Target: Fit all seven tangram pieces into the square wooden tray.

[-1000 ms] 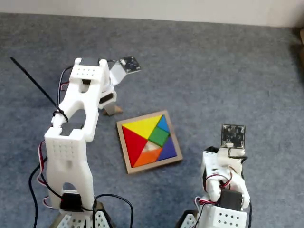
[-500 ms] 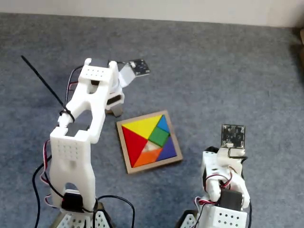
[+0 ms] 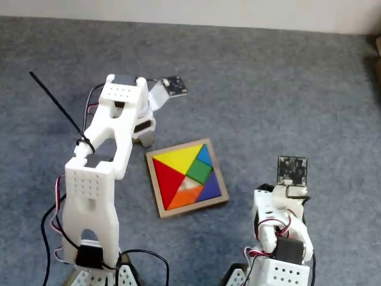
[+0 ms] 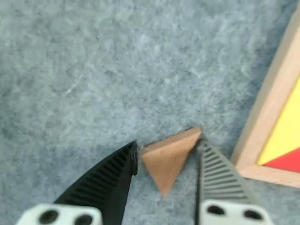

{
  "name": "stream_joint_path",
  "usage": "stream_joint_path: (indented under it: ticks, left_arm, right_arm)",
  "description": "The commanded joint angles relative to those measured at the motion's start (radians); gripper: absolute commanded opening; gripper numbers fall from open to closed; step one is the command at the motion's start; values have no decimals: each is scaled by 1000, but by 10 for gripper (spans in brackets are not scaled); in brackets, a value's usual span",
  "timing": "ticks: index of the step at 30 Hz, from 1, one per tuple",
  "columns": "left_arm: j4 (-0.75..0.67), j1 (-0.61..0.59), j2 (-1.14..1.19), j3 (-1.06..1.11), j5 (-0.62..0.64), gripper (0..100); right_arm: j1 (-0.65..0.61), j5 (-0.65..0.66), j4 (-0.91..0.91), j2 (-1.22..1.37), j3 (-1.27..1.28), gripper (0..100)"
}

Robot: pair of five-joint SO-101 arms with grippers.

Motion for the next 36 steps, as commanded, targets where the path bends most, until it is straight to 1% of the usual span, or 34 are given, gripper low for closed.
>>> stream_joint_path:
  ticks: [1,4,6,9,12,14,15,17,20,22,26,32,36]
  left_arm:
    - [-5,-8,4,-21,-8,107]
    - [2,-8,4,-21,-5,98]
    - [34,-10,4,-35,-3,98]
    - [120,-8,4,-107,-3,96]
    - [219,4,4,-208,-2,58]
    - [296,15,4,-277,-2,50]
    - [333,25,4,-312,6,50]
    - [381,44,4,-374,61,50]
    - [393,74,2,-437,124,50]
    - [393,94,-21,-444,143,50]
    - [394,170,-147,-341,175,50]
    - [388,335,-444,-16,173,50]
    - [385,420,-572,174,175,50]
  right_arm:
    - [12,-5,-16,-7,142,5]
    - [12,-5,-18,-7,142,5]
    - [12,-5,-18,-7,142,5]
    - [12,-5,-18,-7,142,5]
    - [12,-5,-18,-7,142,5]
    - [12,-5,-18,-7,142,5]
    - [12,-5,-18,-7,142,5]
    - [12,-5,-18,-7,142,5]
    - [12,-5,-18,-7,142,5]
    - [13,-5,-18,-7,142,5]
    - [13,-5,-18,-7,142,5]
    - [13,-5,-18,-7,142,5]
    - [13,-5,-18,-7,142,5]
